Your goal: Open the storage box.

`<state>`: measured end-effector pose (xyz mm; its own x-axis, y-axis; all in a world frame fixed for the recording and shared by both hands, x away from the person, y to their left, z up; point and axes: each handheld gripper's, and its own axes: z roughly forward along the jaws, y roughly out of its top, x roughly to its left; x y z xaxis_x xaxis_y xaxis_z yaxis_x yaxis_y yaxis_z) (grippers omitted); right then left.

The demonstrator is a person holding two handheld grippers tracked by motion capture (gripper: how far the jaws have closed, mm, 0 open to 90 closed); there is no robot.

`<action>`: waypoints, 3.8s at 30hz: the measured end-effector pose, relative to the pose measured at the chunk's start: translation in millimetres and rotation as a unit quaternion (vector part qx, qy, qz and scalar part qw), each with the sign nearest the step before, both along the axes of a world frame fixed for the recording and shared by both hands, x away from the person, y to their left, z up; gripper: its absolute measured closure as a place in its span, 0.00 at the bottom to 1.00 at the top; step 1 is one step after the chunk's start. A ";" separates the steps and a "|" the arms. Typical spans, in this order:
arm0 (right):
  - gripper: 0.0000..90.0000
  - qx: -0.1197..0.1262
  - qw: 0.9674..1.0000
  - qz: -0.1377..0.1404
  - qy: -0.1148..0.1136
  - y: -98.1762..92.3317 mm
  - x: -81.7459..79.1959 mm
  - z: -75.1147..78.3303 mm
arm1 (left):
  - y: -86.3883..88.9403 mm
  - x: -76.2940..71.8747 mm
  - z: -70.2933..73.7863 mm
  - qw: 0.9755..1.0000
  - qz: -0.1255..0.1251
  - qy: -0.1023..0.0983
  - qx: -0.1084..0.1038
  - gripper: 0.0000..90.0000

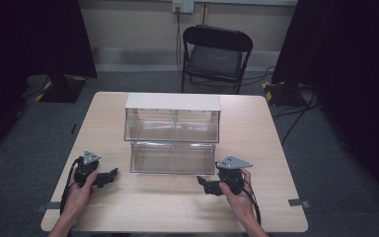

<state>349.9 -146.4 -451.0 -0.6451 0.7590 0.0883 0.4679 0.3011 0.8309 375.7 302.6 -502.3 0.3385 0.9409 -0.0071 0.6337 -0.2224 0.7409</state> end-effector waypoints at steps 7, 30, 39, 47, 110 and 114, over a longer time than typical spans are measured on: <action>0.15 0.004 1.000 0.002 -0.006 -0.6 -2.1 3.9 | 0.0 0.0 0.0 1.000 0.000 0.000 0.000 0.16; 0.15 0.017 1.000 0.004 -0.016 -1.4 -4.3 12.0 | 0.2 -0.1 -0.1 1.000 -0.004 0.000 0.000 0.16; 0.15 0.021 1.000 0.005 -0.020 -2.0 -4.9 15.1 | 0.3 0.0 -0.1 1.000 -0.005 0.000 0.000 0.16; 0.15 0.024 0.999 0.006 -0.027 -2.1 -5.5 17.6 | 0.2 -0.1 -0.1 1.000 -0.004 0.000 -0.001 0.16; 0.15 0.044 0.999 0.003 -0.029 -3.0 -2.9 33.0 | 0.2 -0.1 -0.1 1.000 -0.004 0.000 0.000 0.16; 0.15 0.046 0.998 0.002 -0.031 -3.3 -2.8 34.4 | 0.2 -0.1 -0.1 1.000 -0.004 0.000 0.000 0.16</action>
